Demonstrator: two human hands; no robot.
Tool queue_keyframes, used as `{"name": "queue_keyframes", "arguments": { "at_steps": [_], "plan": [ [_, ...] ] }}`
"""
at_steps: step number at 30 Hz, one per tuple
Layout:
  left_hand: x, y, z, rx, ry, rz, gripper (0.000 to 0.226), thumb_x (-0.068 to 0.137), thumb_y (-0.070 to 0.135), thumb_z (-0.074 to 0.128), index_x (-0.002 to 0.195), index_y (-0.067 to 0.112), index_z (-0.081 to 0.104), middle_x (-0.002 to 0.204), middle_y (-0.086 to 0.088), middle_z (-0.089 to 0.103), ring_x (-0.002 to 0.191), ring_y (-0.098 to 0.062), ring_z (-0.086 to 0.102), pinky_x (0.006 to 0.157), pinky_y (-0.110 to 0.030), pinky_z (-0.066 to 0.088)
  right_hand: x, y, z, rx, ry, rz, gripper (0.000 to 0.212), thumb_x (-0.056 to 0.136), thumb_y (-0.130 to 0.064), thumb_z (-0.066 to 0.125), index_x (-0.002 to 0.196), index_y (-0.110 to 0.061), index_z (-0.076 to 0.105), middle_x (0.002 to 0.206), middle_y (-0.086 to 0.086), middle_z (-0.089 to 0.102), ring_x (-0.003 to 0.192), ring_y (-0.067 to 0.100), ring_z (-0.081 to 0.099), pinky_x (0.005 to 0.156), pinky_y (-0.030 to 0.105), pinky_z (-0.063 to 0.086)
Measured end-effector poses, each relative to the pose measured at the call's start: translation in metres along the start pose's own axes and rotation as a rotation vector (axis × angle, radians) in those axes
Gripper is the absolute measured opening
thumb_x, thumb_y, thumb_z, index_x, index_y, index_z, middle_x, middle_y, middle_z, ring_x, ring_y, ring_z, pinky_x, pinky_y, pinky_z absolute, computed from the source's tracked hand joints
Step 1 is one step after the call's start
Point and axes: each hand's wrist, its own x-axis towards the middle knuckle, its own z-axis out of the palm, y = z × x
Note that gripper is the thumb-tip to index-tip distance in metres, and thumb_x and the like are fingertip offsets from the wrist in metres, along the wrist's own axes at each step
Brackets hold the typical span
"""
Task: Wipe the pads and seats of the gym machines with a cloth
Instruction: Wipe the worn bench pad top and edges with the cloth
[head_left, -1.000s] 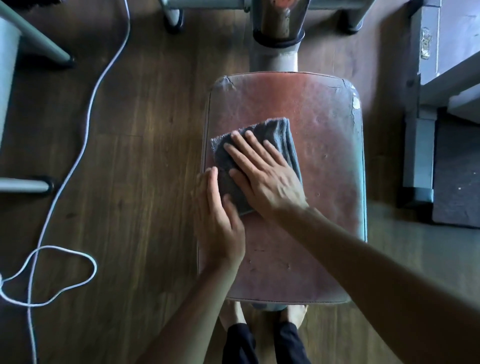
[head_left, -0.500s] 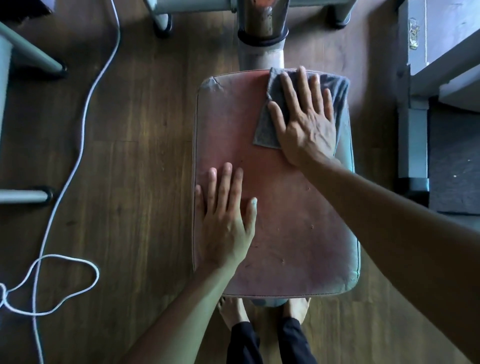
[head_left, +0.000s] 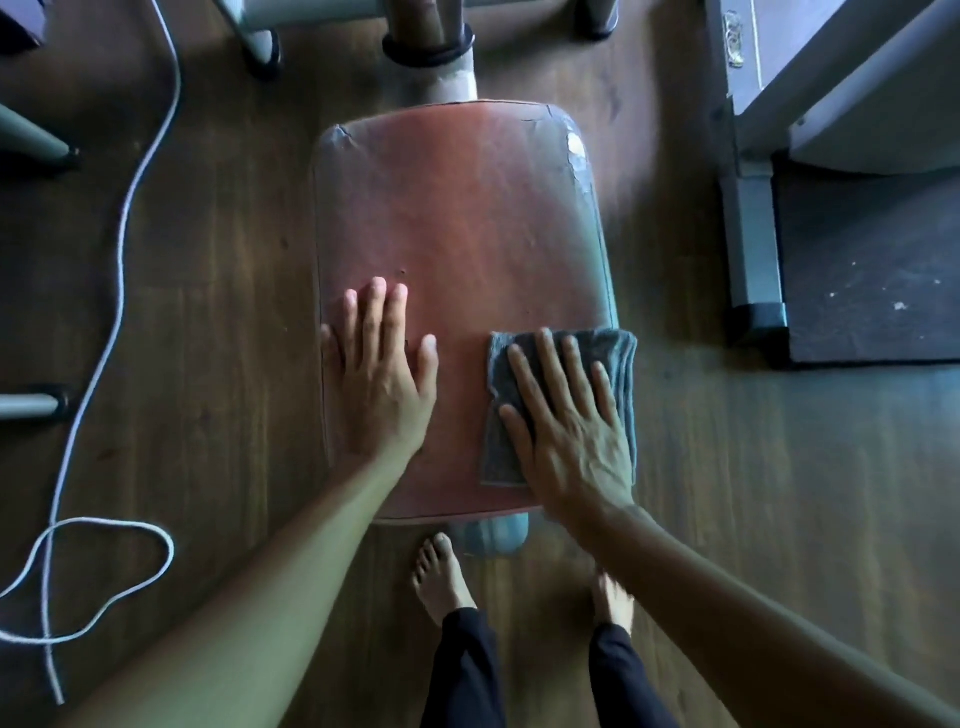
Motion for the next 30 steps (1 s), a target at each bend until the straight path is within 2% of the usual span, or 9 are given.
{"name": "queue_keyframes", "arguments": {
  "at_steps": [2, 6, 9, 11, 17, 20, 22, 26, 30],
  "plan": [
    [-0.003, 0.016, -0.003, -0.043, 0.012, -0.050, 0.052, 0.102, 0.035, 0.035, 0.151, 0.016, 0.040, 0.161, -0.005, 0.033, 0.151, -0.027, 0.023, 0.123, -0.053, 0.014, -0.009, 0.005, 0.001, -0.014, -0.002, -0.041, 0.058, 0.104, -0.049, 0.020, 0.157, -0.025, 0.015, 0.165, 0.004, 0.007, 0.152, 0.023, 0.003, 0.123, 0.043, 0.004],
    [-0.006, 0.059, -0.001, -0.205, 0.077, 0.004, 0.046, 0.100, 0.025, 0.038, 0.142, 0.013, 0.051, 0.152, -0.006, 0.046, 0.145, -0.026, 0.036, 0.122, -0.049, 0.015, 0.006, 0.018, 0.000, 0.034, 0.025, -0.079, 0.057, 0.104, -0.047, 0.025, 0.156, -0.024, 0.020, 0.164, 0.005, 0.010, 0.152, 0.024, 0.005, 0.123, 0.043, 0.007],
    [0.001, 0.076, 0.003, -0.336, 0.144, -0.088, 0.044, 0.099, 0.024, 0.038, 0.136, 0.010, 0.056, 0.143, -0.009, 0.056, 0.138, -0.028, 0.046, 0.118, -0.048, 0.027, 0.028, 0.031, -0.002, 0.081, 0.034, -0.091, 0.059, 0.103, -0.047, 0.025, 0.157, -0.025, 0.017, 0.165, 0.004, 0.008, 0.152, 0.023, 0.002, 0.124, 0.043, 0.006],
    [0.005, 0.082, 0.008, -0.430, 0.177, -0.134, 0.044, 0.098, 0.025, 0.038, 0.133, 0.008, 0.058, 0.136, -0.012, 0.060, 0.130, -0.032, 0.052, 0.110, -0.049, 0.038, 0.045, 0.038, -0.005, 0.102, 0.040, -0.115, 0.059, 0.102, -0.045, 0.022, 0.157, -0.026, 0.015, 0.165, 0.003, 0.004, 0.152, 0.023, -0.002, 0.124, 0.043, 0.004],
    [0.014, 0.104, 0.034, -0.262, 0.333, -0.158, 0.042, 0.096, 0.030, 0.045, 0.124, 0.008, 0.065, 0.127, -0.014, 0.064, 0.120, -0.039, 0.057, 0.103, -0.057, 0.042, 0.093, 0.038, -0.017, 0.189, 0.099, -0.154, 0.065, 0.094, -0.044, 0.012, 0.151, -0.019, 0.030, 0.165, 0.010, 0.006, 0.152, 0.027, -0.001, 0.123, 0.044, 0.003],
    [0.015, 0.104, 0.038, -0.253, 0.402, -0.171, 0.042, 0.098, 0.031, 0.041, 0.126, 0.008, 0.063, 0.125, -0.013, 0.065, 0.120, -0.037, 0.058, 0.104, -0.056, 0.042, 0.116, 0.036, -0.023, 0.207, 0.100, -0.185, 0.054, 0.100, -0.043, 0.022, 0.144, -0.016, 0.035, 0.164, 0.012, 0.007, 0.152, 0.031, -0.002, 0.122, 0.046, 0.001],
    [0.014, 0.106, 0.035, -0.290, 0.397, -0.180, 0.045, 0.099, 0.033, 0.039, 0.127, 0.008, 0.062, 0.124, -0.013, 0.066, 0.119, -0.036, 0.058, 0.104, -0.053, 0.041, 0.125, 0.038, -0.022, 0.190, 0.131, -0.190, 0.052, 0.103, -0.044, 0.032, 0.146, -0.015, 0.033, 0.164, 0.012, 0.006, 0.152, 0.031, -0.002, 0.122, 0.046, 0.000],
    [0.016, 0.109, 0.029, -0.436, 0.429, -0.247, 0.056, 0.094, 0.044, 0.033, 0.127, 0.010, 0.062, 0.127, -0.013, 0.065, 0.120, -0.032, 0.057, 0.105, -0.041, 0.037, 0.125, 0.042, -0.012, 0.127, 0.188, -0.193, 0.061, 0.104, -0.047, 0.025, 0.156, -0.021, 0.012, 0.165, 0.007, 0.000, 0.152, 0.026, -0.005, 0.122, 0.042, -0.003],
    [0.017, 0.107, 0.027, -0.550, 0.404, -0.314, 0.039, 0.100, 0.034, 0.045, 0.129, 0.013, 0.060, 0.134, -0.010, 0.060, 0.127, -0.029, 0.052, 0.107, -0.035, 0.032, 0.091, 0.052, -0.004, 0.152, 0.209, -0.218, 0.060, 0.103, -0.047, 0.025, 0.157, -0.022, 0.014, 0.165, 0.008, 0.002, 0.152, 0.027, -0.003, 0.122, 0.042, 0.000]
  ]
}}
